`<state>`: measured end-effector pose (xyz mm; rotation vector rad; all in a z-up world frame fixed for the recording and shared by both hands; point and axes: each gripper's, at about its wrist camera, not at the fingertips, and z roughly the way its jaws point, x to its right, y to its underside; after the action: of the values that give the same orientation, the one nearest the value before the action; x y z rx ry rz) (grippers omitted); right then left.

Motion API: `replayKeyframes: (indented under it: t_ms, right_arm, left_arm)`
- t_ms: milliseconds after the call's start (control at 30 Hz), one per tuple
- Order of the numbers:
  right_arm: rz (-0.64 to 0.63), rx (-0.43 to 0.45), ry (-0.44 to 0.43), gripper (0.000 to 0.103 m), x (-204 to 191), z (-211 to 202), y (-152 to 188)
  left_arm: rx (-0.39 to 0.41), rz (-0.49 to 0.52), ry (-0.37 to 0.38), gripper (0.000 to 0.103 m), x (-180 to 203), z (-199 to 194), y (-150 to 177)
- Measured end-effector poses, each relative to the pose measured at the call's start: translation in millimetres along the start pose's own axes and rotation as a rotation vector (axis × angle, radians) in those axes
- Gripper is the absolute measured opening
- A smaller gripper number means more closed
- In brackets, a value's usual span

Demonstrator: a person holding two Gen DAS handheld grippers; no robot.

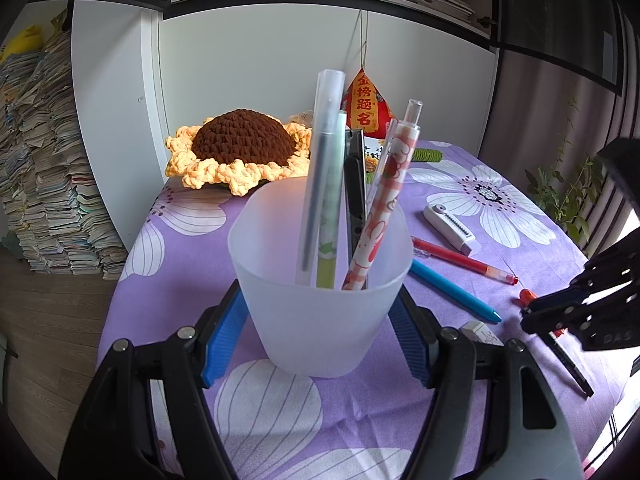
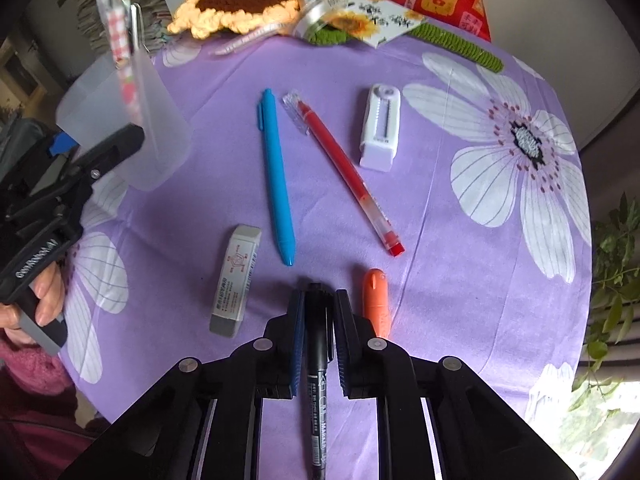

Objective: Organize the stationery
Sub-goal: 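Lift the black marker with the right gripper and carry it over the cup, then lower the black marker into the cup and open the right gripper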

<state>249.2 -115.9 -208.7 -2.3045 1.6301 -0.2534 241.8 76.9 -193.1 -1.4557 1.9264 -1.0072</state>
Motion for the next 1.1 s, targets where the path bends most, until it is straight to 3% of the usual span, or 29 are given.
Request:
replayKeyframes:
  t_ms: [200, 400, 667, 867, 1100]
  right_arm:
    - [0.026, 0.138, -0.048, 0.015, 0, -55, 0]
    - [-0.022, 0.346, -0.113, 0.015, -26, -122, -12]
    - [-0.073, 0.569, -0.199, 0.015, -56, -189, -58]
    - [-0.078, 0.562, -0.268, 0.015, -71, -175, -97]
    - [-0.072, 0.416, -0.267, 0.015, -79, -113, -110]
  left_arm:
    - [0.001, 0.001, 0.0, 0.069, 0, 0, 0]
    - [0.0, 0.0, 0.0, 0.069, 0, 0, 0]
    - [-0.005, -0.003, 0.004, 0.069, 1, 1, -1]
    - [-0.004, -0.003, 0.005, 0.069, 1, 1, -1]
    - [-0.004, -0.003, 0.005, 0.069, 2, 1, -1]
